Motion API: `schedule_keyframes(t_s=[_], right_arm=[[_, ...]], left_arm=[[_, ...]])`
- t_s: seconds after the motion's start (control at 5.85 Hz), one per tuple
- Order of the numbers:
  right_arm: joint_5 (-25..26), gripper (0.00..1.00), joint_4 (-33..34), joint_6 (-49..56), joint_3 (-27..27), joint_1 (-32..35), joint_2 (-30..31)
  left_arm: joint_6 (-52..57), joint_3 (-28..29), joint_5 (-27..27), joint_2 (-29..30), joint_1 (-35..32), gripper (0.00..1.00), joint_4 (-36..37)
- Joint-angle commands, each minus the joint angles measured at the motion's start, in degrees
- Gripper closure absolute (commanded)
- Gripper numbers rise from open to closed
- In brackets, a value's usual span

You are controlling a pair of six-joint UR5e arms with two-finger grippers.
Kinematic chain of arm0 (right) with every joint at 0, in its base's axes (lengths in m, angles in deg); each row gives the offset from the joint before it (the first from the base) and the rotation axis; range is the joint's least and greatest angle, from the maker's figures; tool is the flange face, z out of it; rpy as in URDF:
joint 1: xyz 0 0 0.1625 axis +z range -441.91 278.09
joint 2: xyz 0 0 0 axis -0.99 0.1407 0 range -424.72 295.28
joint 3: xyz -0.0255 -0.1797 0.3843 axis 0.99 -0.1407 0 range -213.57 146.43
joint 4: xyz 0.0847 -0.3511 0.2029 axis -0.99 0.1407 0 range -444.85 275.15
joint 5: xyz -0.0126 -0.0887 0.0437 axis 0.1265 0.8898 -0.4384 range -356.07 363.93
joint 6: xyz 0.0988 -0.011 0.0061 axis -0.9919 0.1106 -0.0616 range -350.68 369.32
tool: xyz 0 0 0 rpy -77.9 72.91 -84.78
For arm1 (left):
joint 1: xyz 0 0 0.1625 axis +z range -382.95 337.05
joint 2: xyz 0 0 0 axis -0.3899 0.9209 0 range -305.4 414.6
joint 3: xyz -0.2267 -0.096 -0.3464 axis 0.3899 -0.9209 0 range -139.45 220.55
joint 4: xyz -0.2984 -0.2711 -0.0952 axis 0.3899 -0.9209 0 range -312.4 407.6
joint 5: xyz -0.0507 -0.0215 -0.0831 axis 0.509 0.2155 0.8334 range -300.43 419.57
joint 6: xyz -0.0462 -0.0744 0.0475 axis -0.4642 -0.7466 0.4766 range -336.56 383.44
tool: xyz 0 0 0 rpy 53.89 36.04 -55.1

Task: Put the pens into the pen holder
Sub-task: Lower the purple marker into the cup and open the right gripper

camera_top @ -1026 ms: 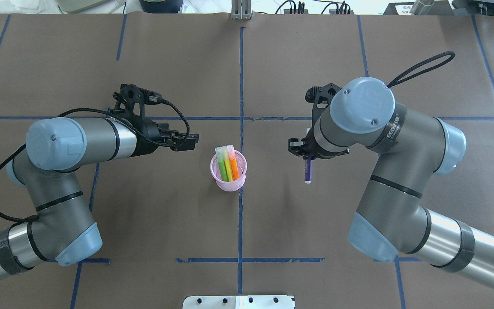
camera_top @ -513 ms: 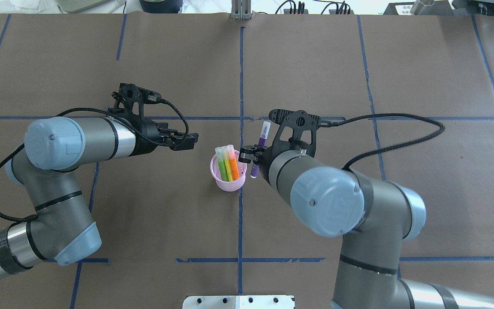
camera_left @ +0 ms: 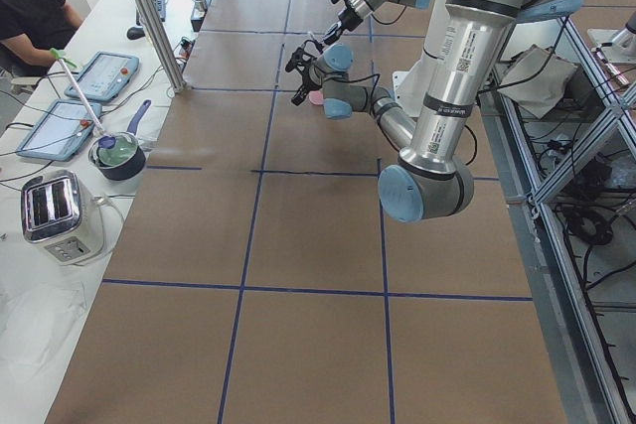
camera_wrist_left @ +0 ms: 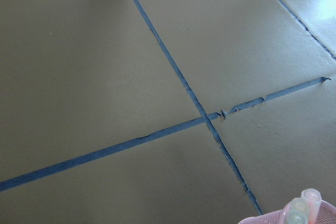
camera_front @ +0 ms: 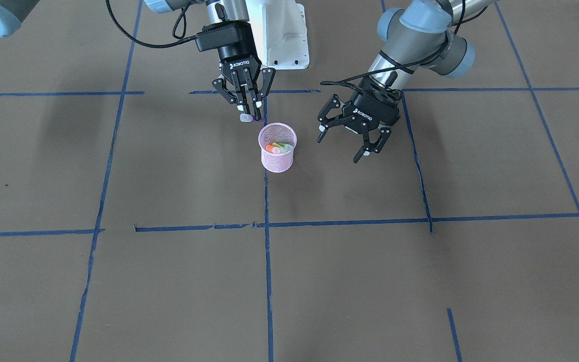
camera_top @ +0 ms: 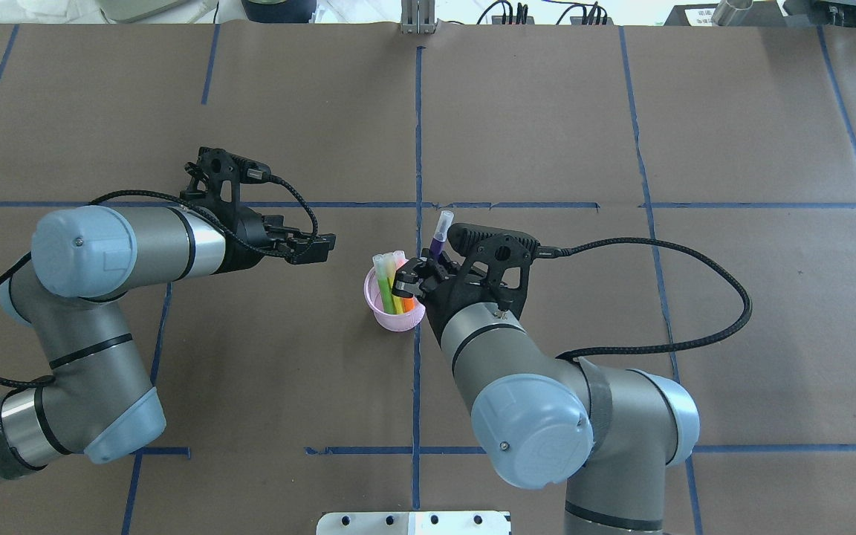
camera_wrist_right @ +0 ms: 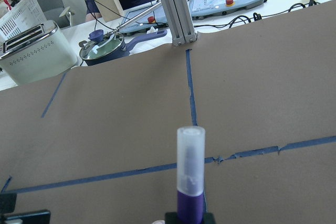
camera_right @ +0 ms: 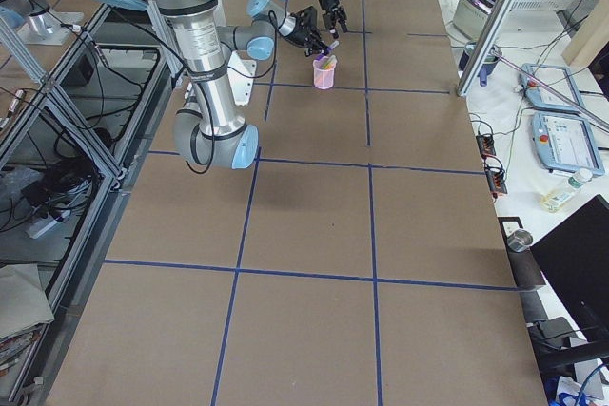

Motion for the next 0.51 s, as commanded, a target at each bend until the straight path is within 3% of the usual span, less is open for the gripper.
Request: schedule_keyframes(t_s=[0.0,0.34], right_arm=[[4.9,1.00,-0.8,-0.1,-3.4,-0.7,-1.6],[5.6,0.96,-6.2,0.0,-7.1,-1.3,-1.6]], left_arm=[[0.0,0.0,0.0,-0.2,0.0,0.01,0.0],[0.0,0.0,-0.1,-0.1,0.1,0.01,0.0]])
